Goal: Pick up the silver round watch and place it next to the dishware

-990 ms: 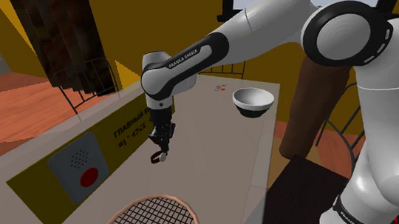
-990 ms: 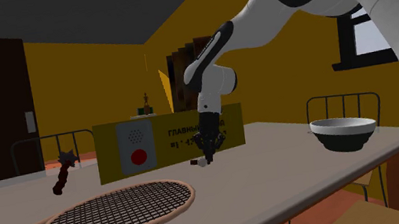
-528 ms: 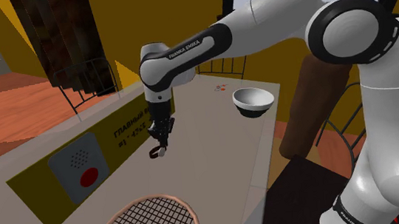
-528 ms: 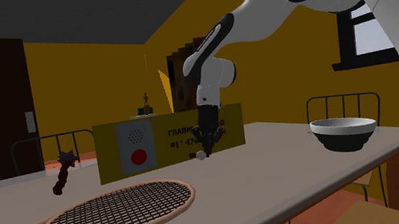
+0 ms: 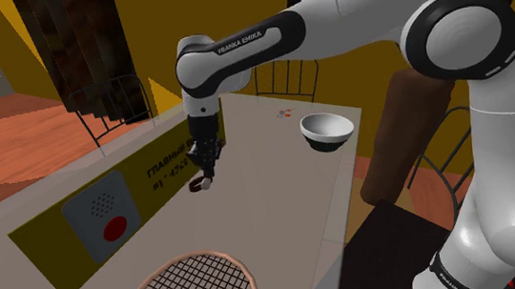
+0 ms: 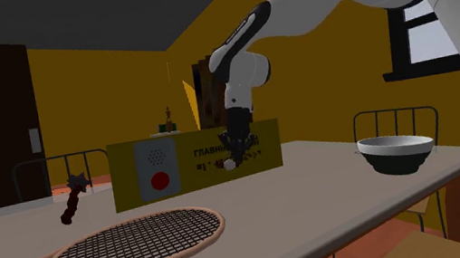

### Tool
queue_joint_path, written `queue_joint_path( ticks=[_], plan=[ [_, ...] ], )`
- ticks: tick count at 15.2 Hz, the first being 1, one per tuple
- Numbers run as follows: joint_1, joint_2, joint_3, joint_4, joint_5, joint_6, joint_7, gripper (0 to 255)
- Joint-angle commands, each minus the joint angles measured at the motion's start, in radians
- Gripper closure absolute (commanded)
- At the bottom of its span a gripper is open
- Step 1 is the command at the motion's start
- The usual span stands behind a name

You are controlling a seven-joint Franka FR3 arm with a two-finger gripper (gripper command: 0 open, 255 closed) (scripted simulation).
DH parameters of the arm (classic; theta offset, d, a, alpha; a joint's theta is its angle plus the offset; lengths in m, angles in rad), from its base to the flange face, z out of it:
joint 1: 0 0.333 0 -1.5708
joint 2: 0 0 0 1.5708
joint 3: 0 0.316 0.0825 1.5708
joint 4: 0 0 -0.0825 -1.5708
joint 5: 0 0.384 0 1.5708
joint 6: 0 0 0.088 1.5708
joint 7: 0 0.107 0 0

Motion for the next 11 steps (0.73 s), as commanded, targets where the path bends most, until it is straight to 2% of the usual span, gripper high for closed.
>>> queue_joint_path(
  ticks=[1, 11],
  plan=[
    [-0.002, -0.01, 0.0, 0.01, 0.0, -0.021, 0.002, 255],
    [-0.003, -0.032, 0.001, 0.113, -0.001, -0.143, 0.023, 255]
  ],
)
